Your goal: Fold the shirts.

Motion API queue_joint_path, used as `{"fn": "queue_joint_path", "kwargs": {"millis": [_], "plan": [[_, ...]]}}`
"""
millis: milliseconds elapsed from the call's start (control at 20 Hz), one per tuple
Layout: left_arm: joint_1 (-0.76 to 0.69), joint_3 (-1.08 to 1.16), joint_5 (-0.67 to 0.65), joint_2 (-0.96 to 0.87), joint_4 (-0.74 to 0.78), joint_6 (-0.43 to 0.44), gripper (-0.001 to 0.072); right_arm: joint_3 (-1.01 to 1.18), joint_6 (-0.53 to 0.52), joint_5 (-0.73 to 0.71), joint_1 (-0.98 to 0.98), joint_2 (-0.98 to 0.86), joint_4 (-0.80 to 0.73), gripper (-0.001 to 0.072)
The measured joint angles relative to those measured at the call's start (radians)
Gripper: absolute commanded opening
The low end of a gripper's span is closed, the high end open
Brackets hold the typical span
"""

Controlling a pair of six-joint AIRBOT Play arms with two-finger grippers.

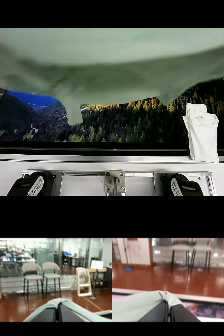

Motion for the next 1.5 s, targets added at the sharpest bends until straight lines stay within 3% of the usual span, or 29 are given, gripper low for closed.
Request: {"fn": "queue_joint_path", "kwargs": {"millis": [200,600,900,1100,1250,1500], "plan": [[0.003,0.059,-0.137,0.067,0.094,-0.105,0.0040,0.097,0.046,0.167,0.000,0.043,-0.048,0.0065],[0.004,0.064,-0.449,0.090,0.156,-0.182,0.0041,0.124,0.116,0.538,0.001,0.026,-0.157,0.0064],[0.004,-0.171,-0.546,0.052,0.231,-0.209,0.0041,-0.133,0.147,0.674,0.003,-0.112,-0.151,0.0064],[0.002,-0.437,-0.457,-0.036,0.256,-0.212,0.0042,-0.402,0.125,0.540,0.005,-0.270,-0.145,0.0064],[0.001,-0.582,-0.315,-0.179,0.252,-0.184,0.0041,-0.497,0.119,0.310,0.026,-0.438,-0.135,0.0064],[0.000,-0.655,-0.005,-0.469,0.121,-0.043,0.0041,-0.542,0.114,-0.144,0.090,-0.669,-0.013,0.0065]]}}
